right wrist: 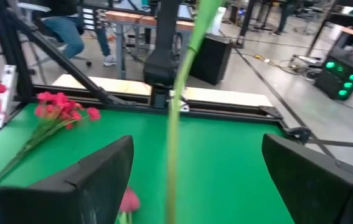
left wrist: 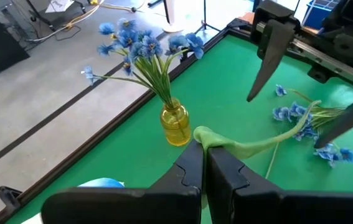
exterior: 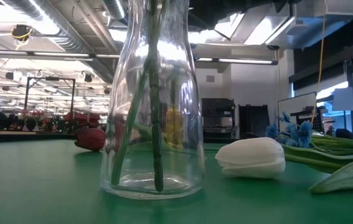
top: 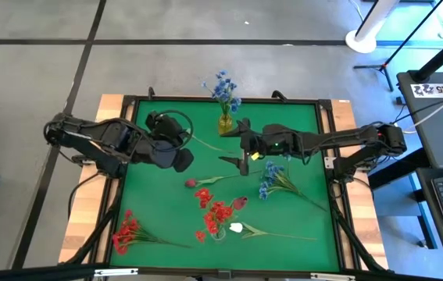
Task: Sort flowers into vase by color
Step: Put the top white flower into the yellow vase
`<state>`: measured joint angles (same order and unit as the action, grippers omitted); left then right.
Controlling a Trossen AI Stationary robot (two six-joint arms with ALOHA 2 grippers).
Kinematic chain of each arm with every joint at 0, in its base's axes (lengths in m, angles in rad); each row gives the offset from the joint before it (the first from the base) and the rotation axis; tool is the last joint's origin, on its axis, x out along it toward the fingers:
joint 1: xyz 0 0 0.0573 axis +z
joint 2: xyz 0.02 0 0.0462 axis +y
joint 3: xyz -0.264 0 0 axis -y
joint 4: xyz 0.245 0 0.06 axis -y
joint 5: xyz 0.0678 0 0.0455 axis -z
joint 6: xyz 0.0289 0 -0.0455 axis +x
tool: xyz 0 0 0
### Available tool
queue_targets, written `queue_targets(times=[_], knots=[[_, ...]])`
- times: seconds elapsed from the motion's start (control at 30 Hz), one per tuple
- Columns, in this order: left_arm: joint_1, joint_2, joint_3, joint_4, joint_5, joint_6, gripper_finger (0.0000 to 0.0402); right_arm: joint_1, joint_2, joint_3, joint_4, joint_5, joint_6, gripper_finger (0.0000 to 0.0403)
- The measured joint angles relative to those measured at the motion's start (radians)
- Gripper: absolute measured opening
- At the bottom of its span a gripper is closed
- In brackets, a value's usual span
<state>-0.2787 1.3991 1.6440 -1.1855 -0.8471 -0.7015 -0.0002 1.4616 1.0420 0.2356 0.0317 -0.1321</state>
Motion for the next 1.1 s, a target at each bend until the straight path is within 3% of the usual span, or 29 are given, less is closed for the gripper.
queue_targets(times=[0.17, 0.5, 0.73, 0.83, 1.1], knots=[[0.0, 0.009, 0.0, -0.006, 0.001, -0.001, 0.0, 0.0, 0.0, 0.0, -0.022, -0.007, 0.008, 0.0305], [0.0, 0.016, 0.0, -0.012, 0.036, -0.002, 0.0, 0.0, 0.0, 0.0, -0.028, -0.07, 0.034, 0.0119], [-0.006, 0.016, 0.0, -0.012, 0.039, 0.002, 0.0, 0.0, 0.0, 0.0, -0.029, -0.077, 0.045, 0.0014], [-0.006, 0.016, 0.0, -0.011, 0.038, 0.004, 0.0, 0.0, 0.0, 0.0, -0.029, -0.077, 0.049, 0.0011], [-0.006, 0.016, 0.0, -0.011, 0.038, 0.005, 0.0, 0.0, 0.0, -0.001, -0.029, -0.133, 0.061, 0.0081]])
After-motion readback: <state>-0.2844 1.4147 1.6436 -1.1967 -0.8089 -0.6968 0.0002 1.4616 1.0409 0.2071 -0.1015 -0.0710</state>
